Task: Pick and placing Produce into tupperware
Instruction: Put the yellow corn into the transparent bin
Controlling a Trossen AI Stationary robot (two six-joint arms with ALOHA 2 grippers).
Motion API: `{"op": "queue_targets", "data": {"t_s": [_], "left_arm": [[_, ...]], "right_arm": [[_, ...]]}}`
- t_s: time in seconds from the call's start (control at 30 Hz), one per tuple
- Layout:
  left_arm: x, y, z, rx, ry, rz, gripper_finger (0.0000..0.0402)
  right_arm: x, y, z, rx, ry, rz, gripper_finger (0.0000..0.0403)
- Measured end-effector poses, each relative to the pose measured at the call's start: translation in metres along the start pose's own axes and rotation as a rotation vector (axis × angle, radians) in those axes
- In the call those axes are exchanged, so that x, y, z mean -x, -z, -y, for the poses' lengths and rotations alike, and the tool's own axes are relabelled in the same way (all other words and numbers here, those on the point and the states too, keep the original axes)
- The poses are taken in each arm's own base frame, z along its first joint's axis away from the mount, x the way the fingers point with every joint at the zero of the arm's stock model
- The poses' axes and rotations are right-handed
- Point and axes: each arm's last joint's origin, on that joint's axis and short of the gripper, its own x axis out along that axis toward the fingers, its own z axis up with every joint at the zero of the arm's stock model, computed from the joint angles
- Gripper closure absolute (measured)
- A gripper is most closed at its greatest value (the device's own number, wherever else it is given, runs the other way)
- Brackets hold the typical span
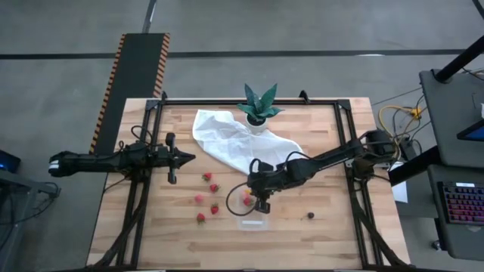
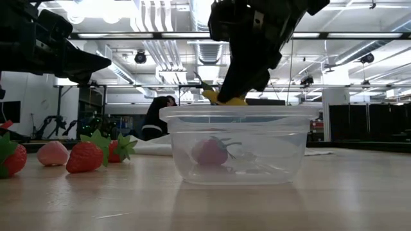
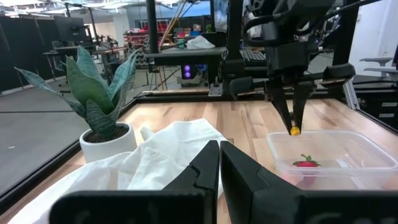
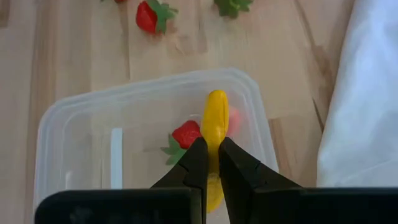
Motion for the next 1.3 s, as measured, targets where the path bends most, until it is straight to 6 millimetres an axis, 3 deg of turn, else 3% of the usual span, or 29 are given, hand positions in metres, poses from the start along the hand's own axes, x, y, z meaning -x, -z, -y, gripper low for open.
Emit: {"op": "queue_targets", "data": {"t_s": [0.47, 1.3], "left_arm": [[0.000, 0.000, 0.000, 0.000, 0.000, -0.002, 0.0402], [0.000, 0.001, 0.000, 0.000, 0.000, -0.006, 0.0402]], "right_arm": [[-0.026, 0.008, 0.003, -0.002, 0.005, -0.074, 0.0381], [-0.027, 0.010, 0.006, -0.015, 0.024, -0.094, 0.0378]]}}
